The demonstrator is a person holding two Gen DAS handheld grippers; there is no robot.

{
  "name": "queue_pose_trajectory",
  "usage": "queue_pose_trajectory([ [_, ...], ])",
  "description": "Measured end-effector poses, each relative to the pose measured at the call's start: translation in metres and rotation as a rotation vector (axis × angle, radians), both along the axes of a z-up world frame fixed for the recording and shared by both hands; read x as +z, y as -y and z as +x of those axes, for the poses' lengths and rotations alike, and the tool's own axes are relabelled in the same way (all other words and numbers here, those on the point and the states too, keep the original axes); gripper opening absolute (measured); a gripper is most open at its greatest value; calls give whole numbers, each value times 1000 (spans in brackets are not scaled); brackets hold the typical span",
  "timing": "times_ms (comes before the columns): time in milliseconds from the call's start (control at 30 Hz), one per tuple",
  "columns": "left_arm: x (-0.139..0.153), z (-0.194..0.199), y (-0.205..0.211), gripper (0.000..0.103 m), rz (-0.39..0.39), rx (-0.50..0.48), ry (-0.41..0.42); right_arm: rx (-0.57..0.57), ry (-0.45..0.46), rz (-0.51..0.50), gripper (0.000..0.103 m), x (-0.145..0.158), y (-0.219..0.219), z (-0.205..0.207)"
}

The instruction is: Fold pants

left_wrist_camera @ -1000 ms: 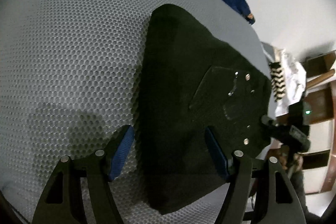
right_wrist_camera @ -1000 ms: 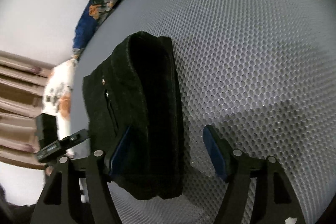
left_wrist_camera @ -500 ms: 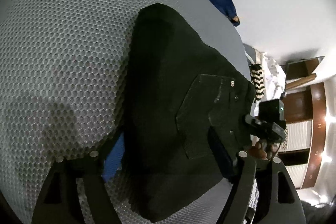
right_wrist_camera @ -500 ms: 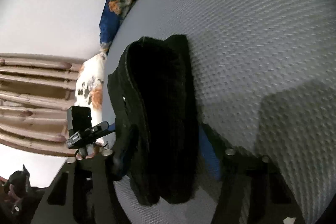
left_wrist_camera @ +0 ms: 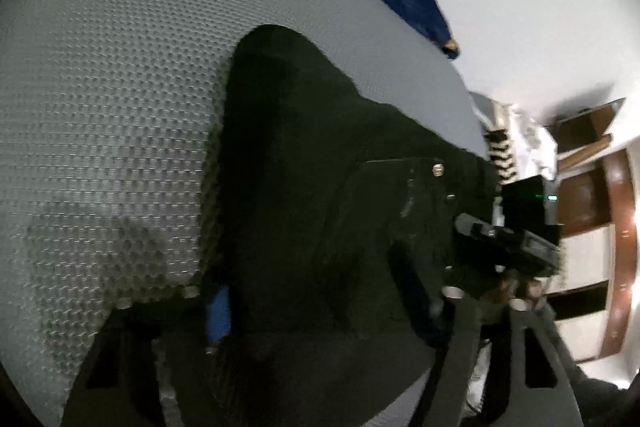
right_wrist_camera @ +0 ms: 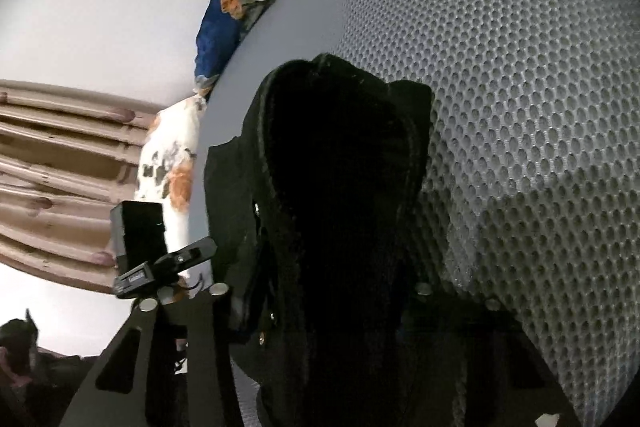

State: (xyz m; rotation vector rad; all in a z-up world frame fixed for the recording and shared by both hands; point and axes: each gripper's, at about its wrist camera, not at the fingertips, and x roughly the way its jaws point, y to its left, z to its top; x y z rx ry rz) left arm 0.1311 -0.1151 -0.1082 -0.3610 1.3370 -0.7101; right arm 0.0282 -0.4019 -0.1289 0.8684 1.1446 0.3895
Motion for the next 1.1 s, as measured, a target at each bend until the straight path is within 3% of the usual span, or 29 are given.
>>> queue_pose_trajectory([
  [67, 0, -1, -1, 39, 67, 2, 27, -26, -1, -15, 39, 4, -4, -2],
  [267, 15, -12, 6, 22, 141, -19, 121, -65, 20, -83, 32, 27, -21, -6],
  [367, 28, -20, 15, 19, 170, -43, 182, -77, 26, -97, 31, 38, -28, -3],
  [733, 56, -9, -8, 19, 179, 13, 235, -54, 54, -96, 31, 59, -62, 37],
  [1100, 71, 46, -33, 19, 225, 49, 298, -4, 84, -106, 30, 67, -77, 107],
])
